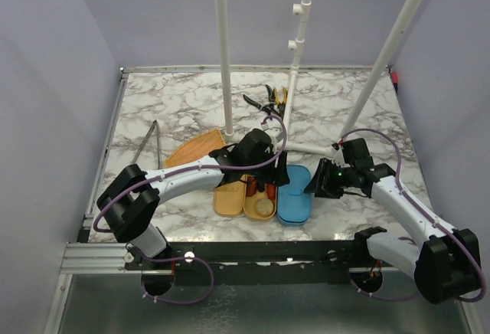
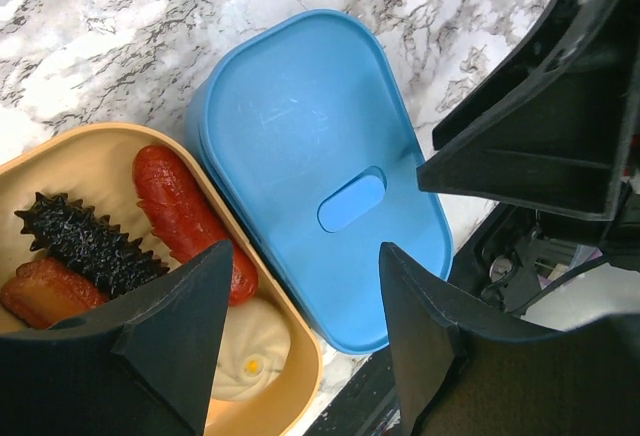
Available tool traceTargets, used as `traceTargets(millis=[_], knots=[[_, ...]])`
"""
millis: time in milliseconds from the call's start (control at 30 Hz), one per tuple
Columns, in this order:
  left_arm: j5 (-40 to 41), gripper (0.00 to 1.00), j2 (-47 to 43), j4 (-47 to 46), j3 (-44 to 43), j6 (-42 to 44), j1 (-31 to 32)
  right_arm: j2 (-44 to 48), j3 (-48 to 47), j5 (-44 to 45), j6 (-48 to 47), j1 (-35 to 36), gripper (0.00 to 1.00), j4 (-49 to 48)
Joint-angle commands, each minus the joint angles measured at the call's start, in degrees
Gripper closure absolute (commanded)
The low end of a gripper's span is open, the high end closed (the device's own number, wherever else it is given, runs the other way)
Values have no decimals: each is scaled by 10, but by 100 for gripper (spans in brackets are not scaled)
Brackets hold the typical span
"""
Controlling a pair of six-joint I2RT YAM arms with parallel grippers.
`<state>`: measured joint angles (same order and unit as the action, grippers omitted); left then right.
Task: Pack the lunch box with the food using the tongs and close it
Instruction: Close the box lid on the packing box.
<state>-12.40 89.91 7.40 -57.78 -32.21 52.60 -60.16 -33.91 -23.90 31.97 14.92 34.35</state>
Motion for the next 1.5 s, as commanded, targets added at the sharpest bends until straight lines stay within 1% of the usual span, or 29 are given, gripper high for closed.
traceTargets(millis=[0, 133, 267, 400, 500, 700, 933, 1300, 1467], knots=[[23, 39, 7, 16, -18, 13, 3, 16, -30, 25, -12, 1, 49, 30], [36, 39, 13, 24, -18, 12, 8, 14, -29, 33, -10, 1, 49, 32], [50, 39, 17, 29, -25, 13, 18, 5, -15, 27, -2, 2, 56, 17], [53, 39, 28, 32, -31, 13, 22, -7, -2, 19, 4, 2, 56, -1], [61, 39, 40, 35, -36, 13, 31, -18, 0, 31, 5, 2, 56, -2], [107, 39, 55, 70, -53, 25, 41, -45, 1, 30, 6, 2, 56, -18], [138, 39, 65, 99, -64, 35, 47, -69, 6, 41, 0, 7, 56, -17], [135, 39, 80, 105, -60, 35, 50, -80, 12, 64, 3, 22, 56, -6], [138, 39, 82, 111, -59, 33, 51, -90, 11, 87, 10, 32, 56, 0]])
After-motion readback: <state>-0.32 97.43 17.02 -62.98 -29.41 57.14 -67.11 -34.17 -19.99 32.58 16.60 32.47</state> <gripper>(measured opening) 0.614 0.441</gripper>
